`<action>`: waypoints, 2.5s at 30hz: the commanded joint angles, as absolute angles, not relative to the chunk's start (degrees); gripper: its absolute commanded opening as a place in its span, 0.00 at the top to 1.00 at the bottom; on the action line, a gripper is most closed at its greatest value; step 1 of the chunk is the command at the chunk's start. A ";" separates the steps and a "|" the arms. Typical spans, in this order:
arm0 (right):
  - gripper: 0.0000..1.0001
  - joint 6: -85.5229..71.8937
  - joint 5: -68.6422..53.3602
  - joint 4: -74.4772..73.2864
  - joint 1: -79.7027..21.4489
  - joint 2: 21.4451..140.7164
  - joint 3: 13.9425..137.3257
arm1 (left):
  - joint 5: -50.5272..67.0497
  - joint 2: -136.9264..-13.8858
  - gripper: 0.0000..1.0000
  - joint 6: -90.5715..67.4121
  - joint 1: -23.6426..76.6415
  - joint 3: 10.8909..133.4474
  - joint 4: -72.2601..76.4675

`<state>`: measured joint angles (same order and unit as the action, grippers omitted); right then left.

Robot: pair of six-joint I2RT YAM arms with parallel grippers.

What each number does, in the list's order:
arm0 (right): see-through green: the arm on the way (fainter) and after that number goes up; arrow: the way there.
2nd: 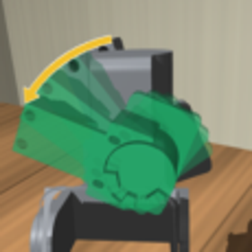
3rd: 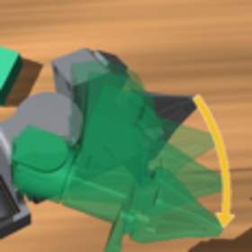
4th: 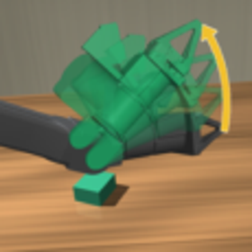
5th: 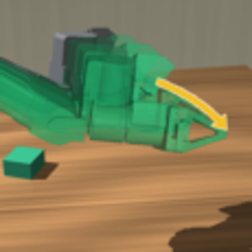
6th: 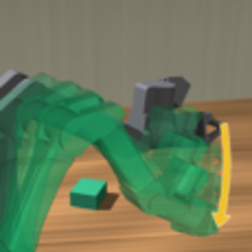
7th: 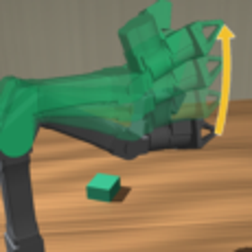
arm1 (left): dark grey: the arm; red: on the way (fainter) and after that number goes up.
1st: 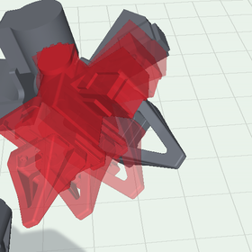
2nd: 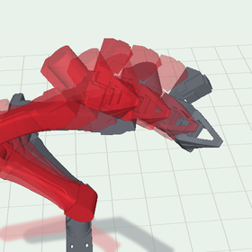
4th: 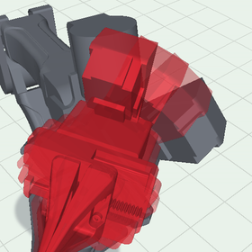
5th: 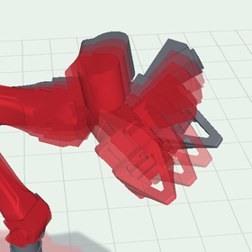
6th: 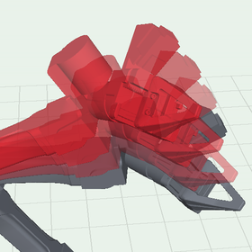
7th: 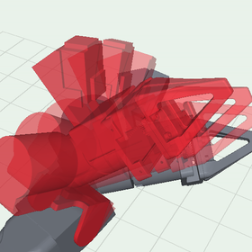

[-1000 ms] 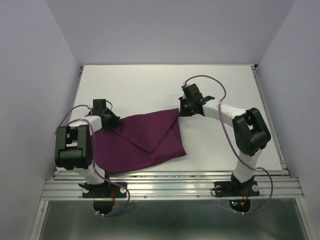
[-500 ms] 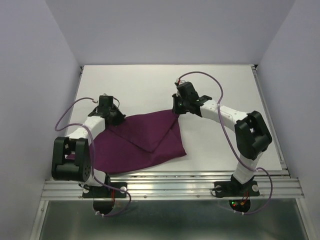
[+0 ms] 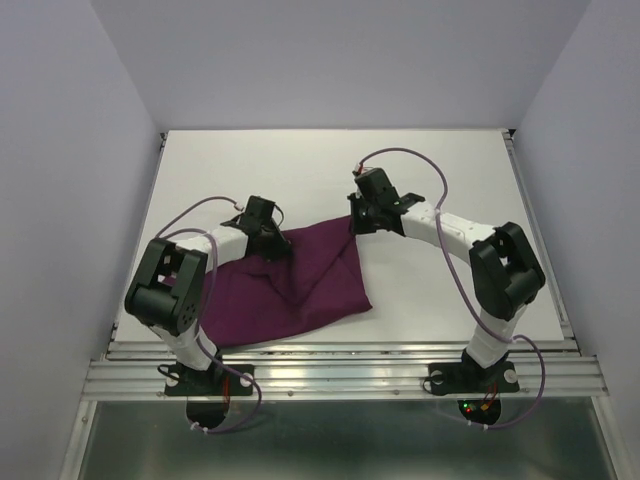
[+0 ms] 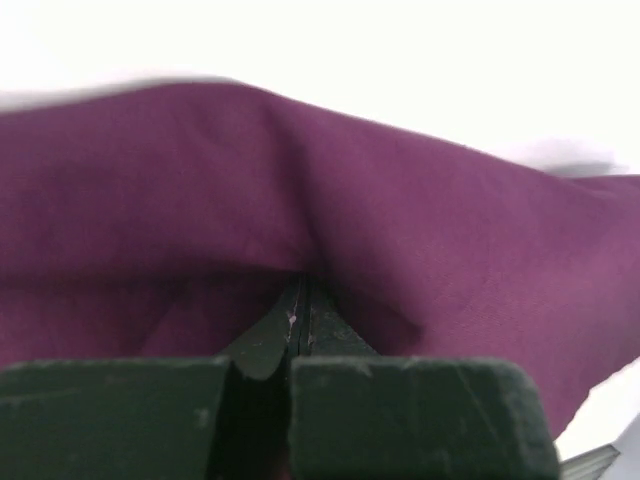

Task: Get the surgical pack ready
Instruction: Pack the surgical kit at the center of the board.

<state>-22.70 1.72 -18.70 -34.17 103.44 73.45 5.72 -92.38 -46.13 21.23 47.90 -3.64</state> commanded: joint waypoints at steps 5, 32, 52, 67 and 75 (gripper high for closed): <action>0.91 -22.41 4.66 -19.51 -34.10 93.62 71.90 | 3.71 -96.70 1.00 -45.97 24.26 52.56 -3.50; 0.89 -24.87 5.89 -23.47 -34.10 81.48 65.13 | -2.74 -107.91 1.00 -43.24 24.17 67.32 -7.40; 0.89 -26.63 4.40 -23.38 -34.63 77.69 60.38 | -6.60 -80.34 1.00 -49.56 33.57 47.14 -17.94; 0.89 -27.51 4.66 -23.38 -35.68 76.91 59.06 | -3.25 -84.82 1.00 -52.38 38.76 39.55 -9.22; 0.89 -27.68 4.92 -23.29 -36.21 76.29 59.24 | -8.70 -70.25 1.00 -56.68 41.13 37.89 -24.16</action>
<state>-27.07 4.69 -24.86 -35.73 78.35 59.09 -5.82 -77.93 -53.98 40.23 39.29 -15.49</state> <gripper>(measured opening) 0.108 0.025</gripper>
